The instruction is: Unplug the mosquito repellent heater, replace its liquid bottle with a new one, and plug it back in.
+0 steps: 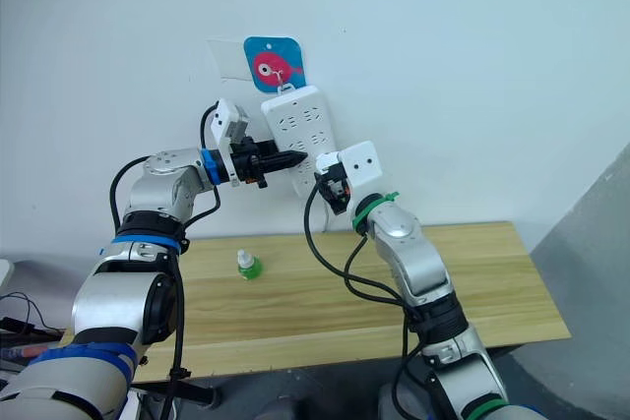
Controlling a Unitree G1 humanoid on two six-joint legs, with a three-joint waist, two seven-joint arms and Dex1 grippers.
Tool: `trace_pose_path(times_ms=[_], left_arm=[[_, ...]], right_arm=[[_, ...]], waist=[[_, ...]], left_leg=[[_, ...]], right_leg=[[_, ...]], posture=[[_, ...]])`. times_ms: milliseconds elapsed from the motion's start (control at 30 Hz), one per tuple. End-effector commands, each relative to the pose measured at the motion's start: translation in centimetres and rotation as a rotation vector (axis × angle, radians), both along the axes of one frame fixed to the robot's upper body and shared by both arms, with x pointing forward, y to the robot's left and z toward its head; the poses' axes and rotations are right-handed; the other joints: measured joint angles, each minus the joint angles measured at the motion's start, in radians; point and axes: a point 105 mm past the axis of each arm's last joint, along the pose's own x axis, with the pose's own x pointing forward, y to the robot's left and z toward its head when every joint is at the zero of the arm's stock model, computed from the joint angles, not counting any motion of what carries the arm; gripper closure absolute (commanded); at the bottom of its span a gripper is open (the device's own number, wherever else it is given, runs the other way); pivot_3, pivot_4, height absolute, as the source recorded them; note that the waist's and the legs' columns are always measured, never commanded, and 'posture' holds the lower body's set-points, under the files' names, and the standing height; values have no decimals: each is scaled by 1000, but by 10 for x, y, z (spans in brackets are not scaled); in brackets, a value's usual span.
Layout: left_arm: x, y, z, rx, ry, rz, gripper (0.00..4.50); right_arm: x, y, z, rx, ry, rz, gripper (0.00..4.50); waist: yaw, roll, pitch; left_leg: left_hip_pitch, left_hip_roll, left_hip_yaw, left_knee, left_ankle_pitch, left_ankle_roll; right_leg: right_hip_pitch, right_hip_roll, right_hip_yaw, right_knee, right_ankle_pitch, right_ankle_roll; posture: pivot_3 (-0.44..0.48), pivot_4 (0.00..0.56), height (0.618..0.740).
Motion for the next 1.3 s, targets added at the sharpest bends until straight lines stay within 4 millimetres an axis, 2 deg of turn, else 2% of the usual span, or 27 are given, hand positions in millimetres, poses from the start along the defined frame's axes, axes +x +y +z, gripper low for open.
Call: trace_pose_path(times_ms=[33, 400, 633, 767, 933, 967, 1133, 1300], left_arm=[[-2, -13, 6, 50, -63, -53, 3099], [12, -3, 6, 64, -86, 73, 3099], [14, 0, 4, 79, -100, 97, 3099], [13, 3, 5, 68, -95, 97, 1843], [11, 18, 2, 66, -87, 139, 188], [10, 23, 0, 64, -82, 148, 12], [0, 46, -10, 72, -66, 200, 12], [-19, 75, -21, 127, -86, 288, 12]], right_arm=[[-7, -2, 21, 37, -75, 28, 1554], [-24, -27, 18, -3, -85, 1, 1554], [-30, -33, 19, 14, -83, -10, 1554], [-34, -44, 24, 64, -76, -6, 1554], [-30, -63, 19, 169, -14, -33, 1554], [-28, -66, 18, 193, 0, -39, 1554], [-19, -80, 14, 304, 59, -71, 1554], [-12, -94, 6, 423, 139, -122, 1554]], waist=[[1, 0, 0], [20, 0, -1], [11, 0, 0], [10, 1, 0], [11, 2, 1], [11, 2, 1], [-11, 4, 2], [-14, 7, 6]], left_leg=[[0, 0, 0, 0, 0, 0], [-1, -1, -7, -7, 0, 0], [3, 1, -4, 3, 0, 0], [7, 1, -4, 3, 1, 0], [7, 1, -4, 3, 1, 0], [7, 1, -4, 3, 1, 0], [12, 3, -4, 2, 1, 0], [12, 4, -5, -1, 1, 0]], right_leg=[[0, 0, 0, 0, 0, 0], [2, -1, -1, -10, 0, 0], [3, 3, 0, 4, 0, 0], [8, 4, 1, 4, -2, 3], [7, 4, 1, 4, 0, -1], [7, 4, 1, 4, 1, -1], [10, 6, 4, 5, -1, 2], [8, 7, 7, 5, 1, -3]], posture=[[-95, 67, 740], [-104, 61, 740], [-105, 62, 740], [-105, 67, 740], [-98, 74, 740], [-97, 75, 740], [-91, 81, 740], [-86, 89, 740]])
